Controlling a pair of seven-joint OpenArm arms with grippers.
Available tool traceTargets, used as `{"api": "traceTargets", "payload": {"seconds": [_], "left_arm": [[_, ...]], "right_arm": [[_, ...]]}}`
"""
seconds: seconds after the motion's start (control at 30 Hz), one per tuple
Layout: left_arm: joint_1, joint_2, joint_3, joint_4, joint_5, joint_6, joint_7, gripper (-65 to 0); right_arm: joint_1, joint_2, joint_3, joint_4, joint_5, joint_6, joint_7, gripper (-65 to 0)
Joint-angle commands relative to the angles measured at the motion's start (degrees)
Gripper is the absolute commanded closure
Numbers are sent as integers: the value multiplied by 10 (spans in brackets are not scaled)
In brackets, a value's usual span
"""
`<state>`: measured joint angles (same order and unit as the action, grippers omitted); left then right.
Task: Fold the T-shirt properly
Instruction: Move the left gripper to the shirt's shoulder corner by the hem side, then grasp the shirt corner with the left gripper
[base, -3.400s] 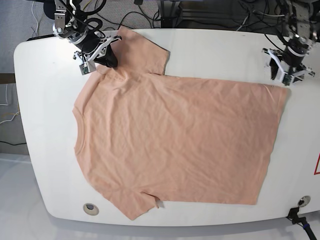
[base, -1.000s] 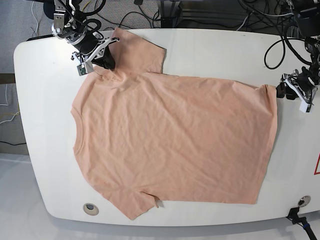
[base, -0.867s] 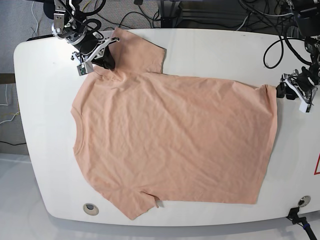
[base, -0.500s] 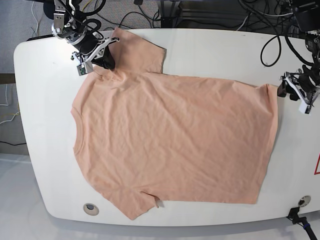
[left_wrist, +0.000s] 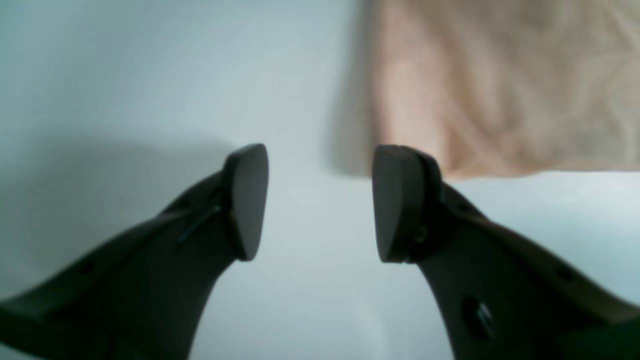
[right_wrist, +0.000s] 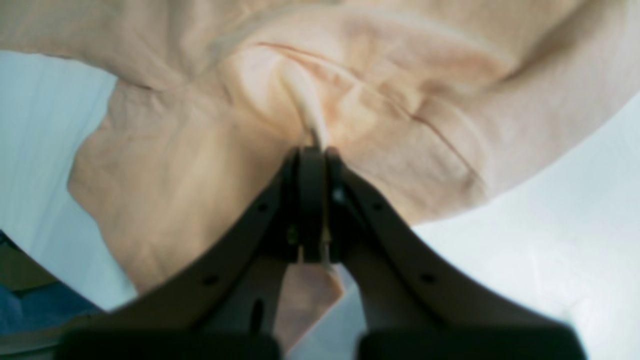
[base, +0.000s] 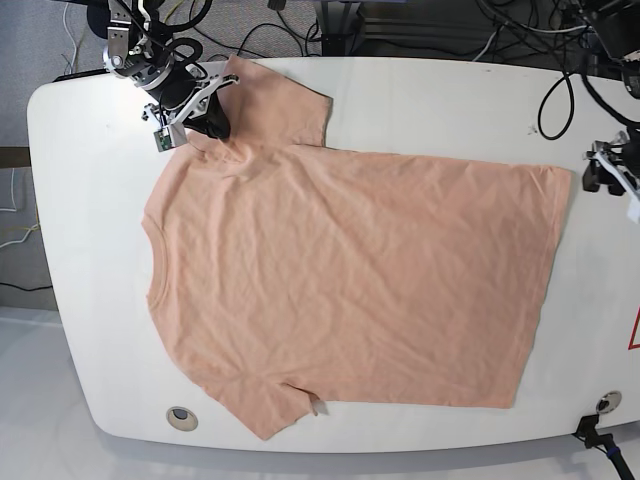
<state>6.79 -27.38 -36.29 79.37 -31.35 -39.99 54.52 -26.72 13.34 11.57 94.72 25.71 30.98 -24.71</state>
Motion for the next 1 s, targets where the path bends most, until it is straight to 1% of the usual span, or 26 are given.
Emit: {"api": "traceTargets", "payload": {"seconds": [0.0,0.1,0.27,0.33,0.77,0.83,0.97], "left_arm": [[-3,-18,-6,10,-3,0,-8,-313],[-3,-1,-7,10,-3,0,-8,-313],[-3,3,-5,9,-3,0,-8,-313],[-3,14,-4,9,-3,0,-8,-313],[-18,18,12,8,-2,0,-9,-317],[-19,18,12,8,-2,0,-9,-343],[-19,18,12,8,-1,0,-9,-456]], "right_arm": [[1,6,2,6,-3,-2,-5,-9],[1,6,2,6,-3,-2,-6,-9],[1,6,2,6,-3,-2,-6,-9],[1,6,2,6,-3,-2,-6,-9],[2,6,2,6,-3,-2,-6,-9],[2,6,2,6,-3,-2,-6,-9],[2,6,2,6,-3,-2,-6,-9]]}}
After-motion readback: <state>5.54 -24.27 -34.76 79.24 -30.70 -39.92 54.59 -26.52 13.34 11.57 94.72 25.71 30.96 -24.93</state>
